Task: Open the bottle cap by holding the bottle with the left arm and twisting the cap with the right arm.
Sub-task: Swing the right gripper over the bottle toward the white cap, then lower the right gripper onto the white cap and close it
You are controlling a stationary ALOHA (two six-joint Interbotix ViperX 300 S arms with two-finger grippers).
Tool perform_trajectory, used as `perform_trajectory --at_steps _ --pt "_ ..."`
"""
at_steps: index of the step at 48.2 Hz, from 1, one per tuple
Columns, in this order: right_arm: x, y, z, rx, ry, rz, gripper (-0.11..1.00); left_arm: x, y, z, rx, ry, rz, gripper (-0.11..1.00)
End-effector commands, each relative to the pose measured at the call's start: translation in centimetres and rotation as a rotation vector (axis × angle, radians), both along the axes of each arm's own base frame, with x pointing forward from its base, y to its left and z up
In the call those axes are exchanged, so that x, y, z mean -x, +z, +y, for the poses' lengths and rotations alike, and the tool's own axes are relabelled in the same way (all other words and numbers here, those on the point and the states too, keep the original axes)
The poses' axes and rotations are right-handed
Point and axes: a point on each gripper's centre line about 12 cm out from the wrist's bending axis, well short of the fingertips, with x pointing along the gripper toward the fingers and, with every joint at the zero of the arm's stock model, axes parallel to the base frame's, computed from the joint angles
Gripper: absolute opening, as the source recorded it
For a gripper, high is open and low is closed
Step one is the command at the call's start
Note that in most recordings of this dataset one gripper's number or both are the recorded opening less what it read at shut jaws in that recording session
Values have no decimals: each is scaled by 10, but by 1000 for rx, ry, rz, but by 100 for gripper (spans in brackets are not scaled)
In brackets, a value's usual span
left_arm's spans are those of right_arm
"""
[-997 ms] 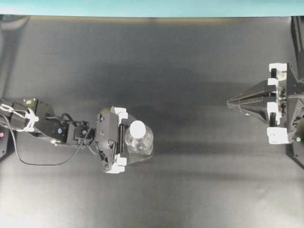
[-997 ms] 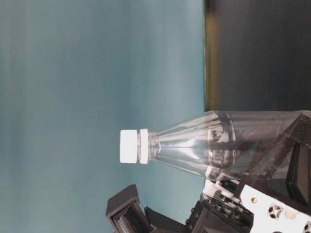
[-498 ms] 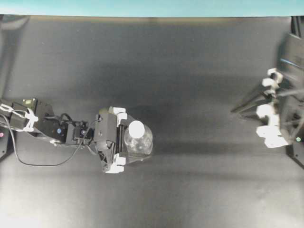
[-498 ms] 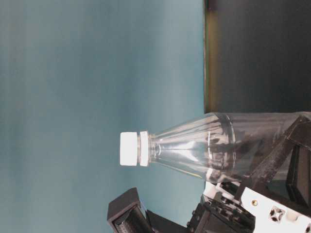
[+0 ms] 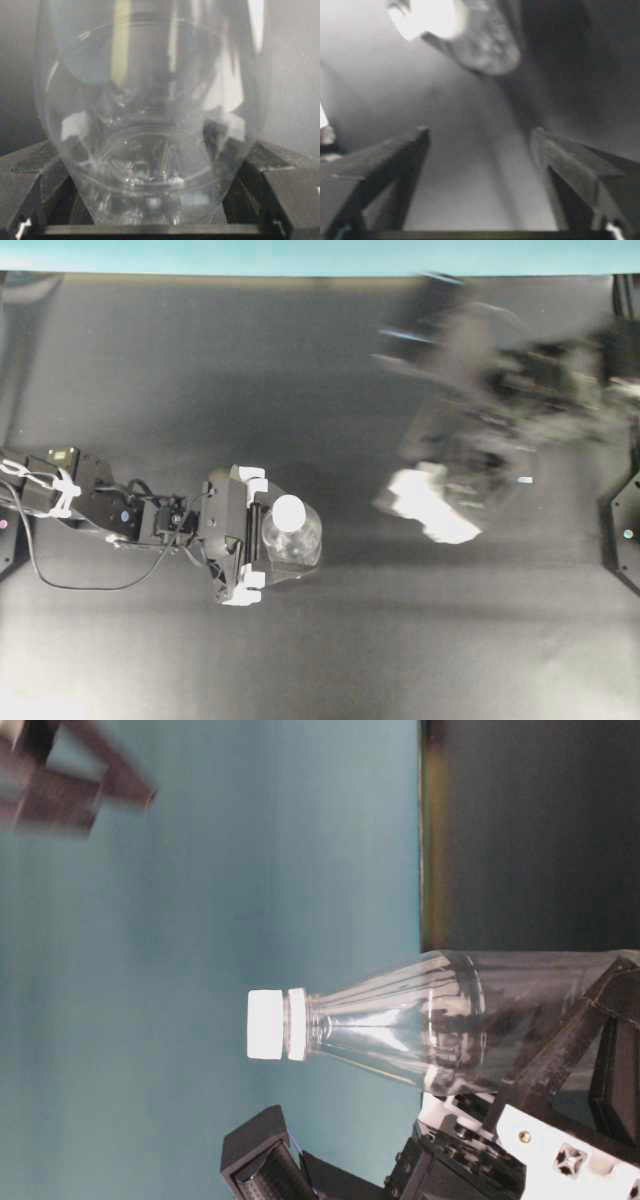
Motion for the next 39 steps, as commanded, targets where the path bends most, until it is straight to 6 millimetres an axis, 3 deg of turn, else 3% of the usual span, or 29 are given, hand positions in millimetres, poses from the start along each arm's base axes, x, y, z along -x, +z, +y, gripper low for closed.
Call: perform_trajectory --at_steps 1,11,19,28,39 --pt "-24 11 9 -19 13 48 78 -1 2 -1 1 -4 -11 81" --pt "-64 3 16 -42 -18 242 78 -1 3 -1 1 -4 -11 81" --pt "-89 -11 18 -56 -52 299 78 0 2 -1 2 -3 -7 81" --pt "-104 -34 20 -104 -163 339 78 0 2 -1 9 -2 -5 81" --pt "-112 -48 20 -103 -182 336 78 0 2 -3 9 -6 -7 81"
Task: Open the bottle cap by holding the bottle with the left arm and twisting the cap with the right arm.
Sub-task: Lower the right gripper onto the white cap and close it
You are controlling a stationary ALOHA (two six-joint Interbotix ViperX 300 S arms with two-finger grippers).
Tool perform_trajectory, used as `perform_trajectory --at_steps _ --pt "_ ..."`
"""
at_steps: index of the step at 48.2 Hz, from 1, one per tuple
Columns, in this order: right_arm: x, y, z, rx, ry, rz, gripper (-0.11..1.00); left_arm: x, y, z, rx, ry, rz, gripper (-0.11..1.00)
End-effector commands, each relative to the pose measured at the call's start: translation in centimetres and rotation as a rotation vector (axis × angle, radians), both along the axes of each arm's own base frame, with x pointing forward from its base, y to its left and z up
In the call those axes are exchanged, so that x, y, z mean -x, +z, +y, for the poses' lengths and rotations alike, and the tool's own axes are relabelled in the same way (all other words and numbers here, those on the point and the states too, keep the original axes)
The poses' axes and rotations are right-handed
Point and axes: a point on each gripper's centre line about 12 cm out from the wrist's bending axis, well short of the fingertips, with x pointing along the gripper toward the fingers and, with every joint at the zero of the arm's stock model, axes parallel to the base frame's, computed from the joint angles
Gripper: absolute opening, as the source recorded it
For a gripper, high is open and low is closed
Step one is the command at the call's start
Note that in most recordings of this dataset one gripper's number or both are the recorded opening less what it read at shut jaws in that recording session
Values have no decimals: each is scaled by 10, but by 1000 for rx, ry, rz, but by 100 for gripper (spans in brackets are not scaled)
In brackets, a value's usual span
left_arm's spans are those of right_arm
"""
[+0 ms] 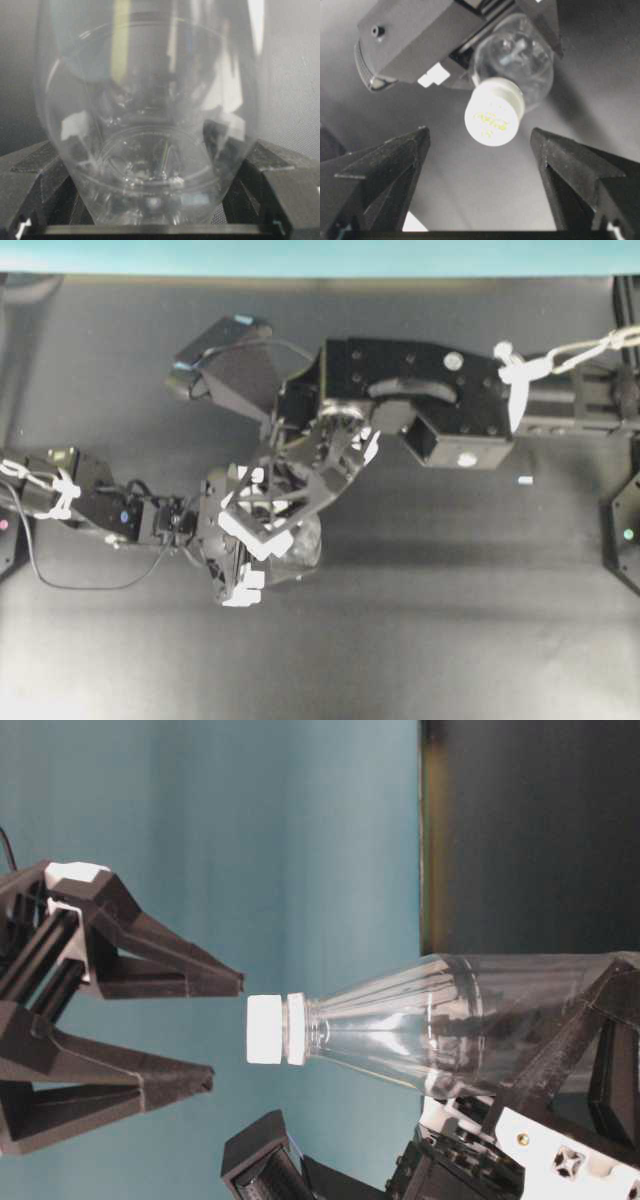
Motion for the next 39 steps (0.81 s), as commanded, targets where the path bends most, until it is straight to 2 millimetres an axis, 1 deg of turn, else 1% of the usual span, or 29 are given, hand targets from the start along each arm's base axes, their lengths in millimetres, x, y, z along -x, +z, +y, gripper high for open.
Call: perform_trajectory --at_steps 1,9,15,17,20,24,26,35,39 --pt "-2 -2 3 1 -6 -1 78 -2 3 -2 2 -6 -12 81" --pt "-3 -10 2 13 -5 15 76 -1 3 -2 1 -7 -11 81" --pt "-3 -15 0 31 -4 26 71 -1 3 -2 1 -7 -11 81" --pt "-3 -18 0 32 -4 33 68 -1 2 -2 1 -7 -9 81" --pt "-3 -20 0 38 2 35 60 -1 2 -2 1 -7 -9 81" --pt "-3 -21 0 38 8 31 43 -1 2 -2 -1 -7 -9 81" --pt "-2 -21 0 42 17 29 37 -1 1 -2 -1 -7 -6 81" --pt "-4 -20 1 65 111 4 37 -1 2 -2 -1 -7 -8 81" --pt "-4 -20 1 87 197 -8 37 -1 1 -2 -1 -7 -6 81"
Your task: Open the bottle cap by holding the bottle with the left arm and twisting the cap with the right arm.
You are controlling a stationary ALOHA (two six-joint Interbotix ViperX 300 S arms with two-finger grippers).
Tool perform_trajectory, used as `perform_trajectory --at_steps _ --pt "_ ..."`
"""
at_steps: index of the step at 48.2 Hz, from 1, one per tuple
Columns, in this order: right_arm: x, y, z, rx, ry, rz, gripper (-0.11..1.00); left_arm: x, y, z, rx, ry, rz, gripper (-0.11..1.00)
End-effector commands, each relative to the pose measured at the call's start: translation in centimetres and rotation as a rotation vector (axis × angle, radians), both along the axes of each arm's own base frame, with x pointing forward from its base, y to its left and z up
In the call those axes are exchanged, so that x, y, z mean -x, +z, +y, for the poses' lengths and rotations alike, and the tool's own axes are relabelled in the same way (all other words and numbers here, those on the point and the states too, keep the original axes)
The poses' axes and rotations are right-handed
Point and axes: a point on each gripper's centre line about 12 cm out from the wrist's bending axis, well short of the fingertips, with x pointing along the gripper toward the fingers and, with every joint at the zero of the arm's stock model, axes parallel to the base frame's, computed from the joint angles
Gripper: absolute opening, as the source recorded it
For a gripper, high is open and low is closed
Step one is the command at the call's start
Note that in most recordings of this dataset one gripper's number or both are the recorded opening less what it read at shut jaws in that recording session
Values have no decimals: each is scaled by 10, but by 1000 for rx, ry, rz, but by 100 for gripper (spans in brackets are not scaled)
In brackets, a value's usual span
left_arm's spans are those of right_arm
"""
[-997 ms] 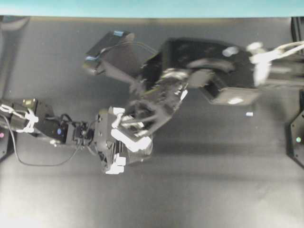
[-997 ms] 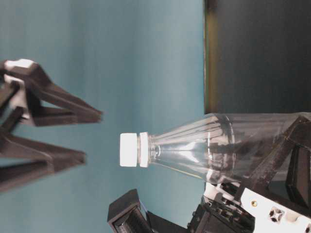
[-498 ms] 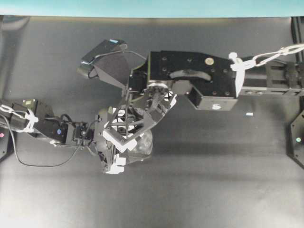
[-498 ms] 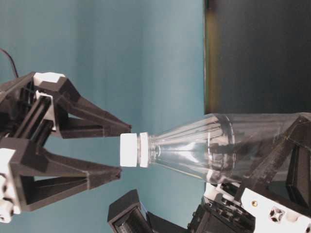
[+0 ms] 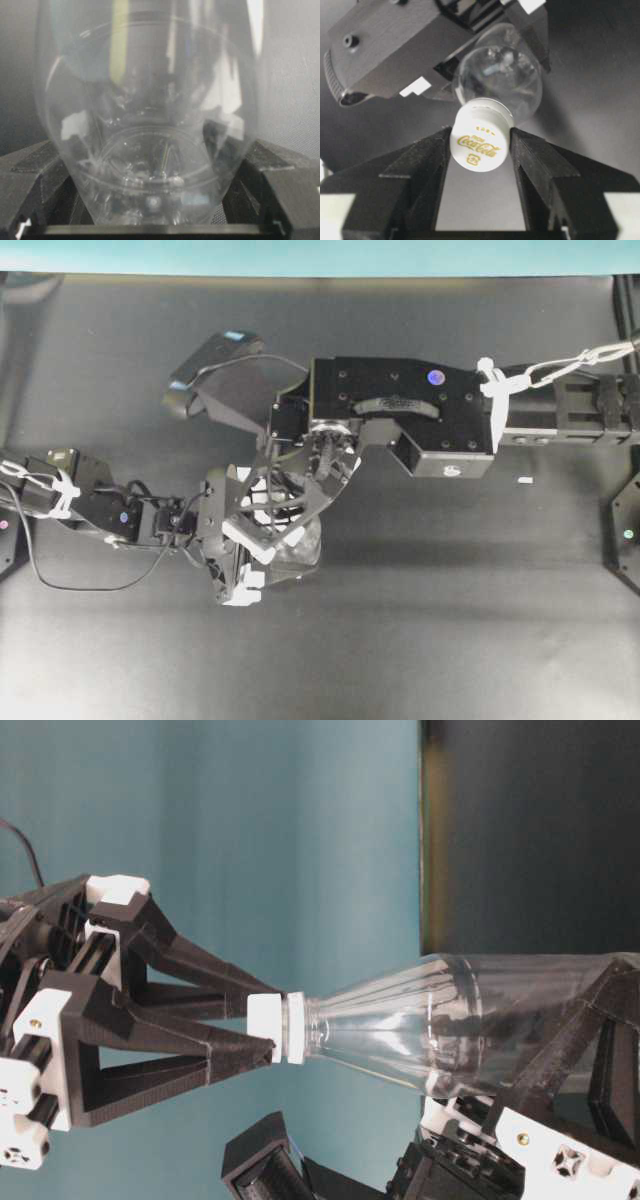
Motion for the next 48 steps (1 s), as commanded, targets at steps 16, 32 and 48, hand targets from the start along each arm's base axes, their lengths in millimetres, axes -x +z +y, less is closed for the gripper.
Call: perform_trajectory --at_steps 16,32,48 --pt "-3 3 4 93 452 -71 37 -1 2 -1 -5 -7 -7 81" --pt "0 1 3 173 797 -100 37 -1 2 -1 -5 -7 -7 81" --pt "-2 2 9 243 1090 -160 37 -1 2 -1 -4 -7 -6 81"
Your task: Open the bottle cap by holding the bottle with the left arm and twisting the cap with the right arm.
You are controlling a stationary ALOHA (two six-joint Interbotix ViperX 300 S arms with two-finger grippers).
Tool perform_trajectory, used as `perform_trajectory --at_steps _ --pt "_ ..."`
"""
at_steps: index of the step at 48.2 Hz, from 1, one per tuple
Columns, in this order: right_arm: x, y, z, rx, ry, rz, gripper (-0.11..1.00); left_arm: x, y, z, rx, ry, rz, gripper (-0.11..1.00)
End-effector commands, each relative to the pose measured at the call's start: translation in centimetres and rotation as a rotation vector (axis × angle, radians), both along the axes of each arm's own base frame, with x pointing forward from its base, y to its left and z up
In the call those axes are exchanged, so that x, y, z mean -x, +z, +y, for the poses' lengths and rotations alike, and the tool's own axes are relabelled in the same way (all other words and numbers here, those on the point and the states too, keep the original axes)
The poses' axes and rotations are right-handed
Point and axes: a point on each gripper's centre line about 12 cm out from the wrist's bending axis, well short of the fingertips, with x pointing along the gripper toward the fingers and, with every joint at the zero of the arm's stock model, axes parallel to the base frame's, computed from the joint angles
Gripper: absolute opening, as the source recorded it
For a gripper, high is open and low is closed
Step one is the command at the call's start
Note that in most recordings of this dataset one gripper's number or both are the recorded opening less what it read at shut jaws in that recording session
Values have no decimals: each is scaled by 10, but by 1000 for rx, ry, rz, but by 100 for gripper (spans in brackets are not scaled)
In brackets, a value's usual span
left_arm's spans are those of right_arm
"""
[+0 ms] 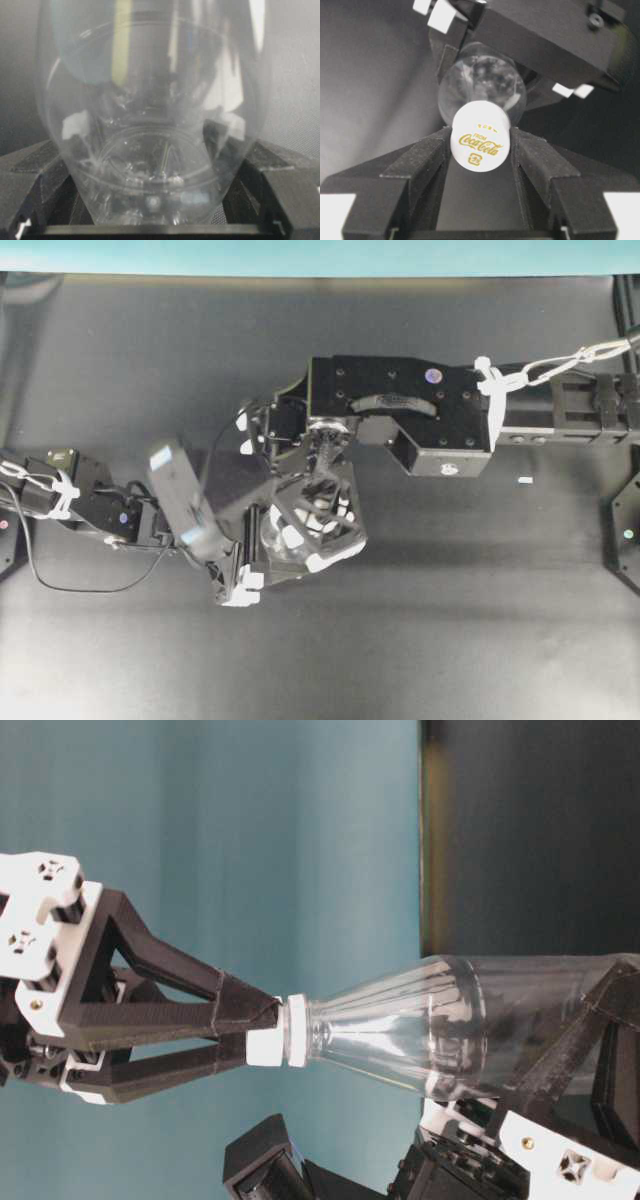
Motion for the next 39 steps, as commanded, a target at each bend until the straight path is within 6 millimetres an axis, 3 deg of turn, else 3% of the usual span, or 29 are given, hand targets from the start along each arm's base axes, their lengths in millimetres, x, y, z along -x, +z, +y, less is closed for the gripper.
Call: perform_trajectory --at_steps 1,39 --pt "-1 2 6 2 35 -14 37 -1 2 -2 2 -5 -9 81" --pt "-1 3 3 50 31 -33 39 -2 2 -3 2 -10 -11 81"
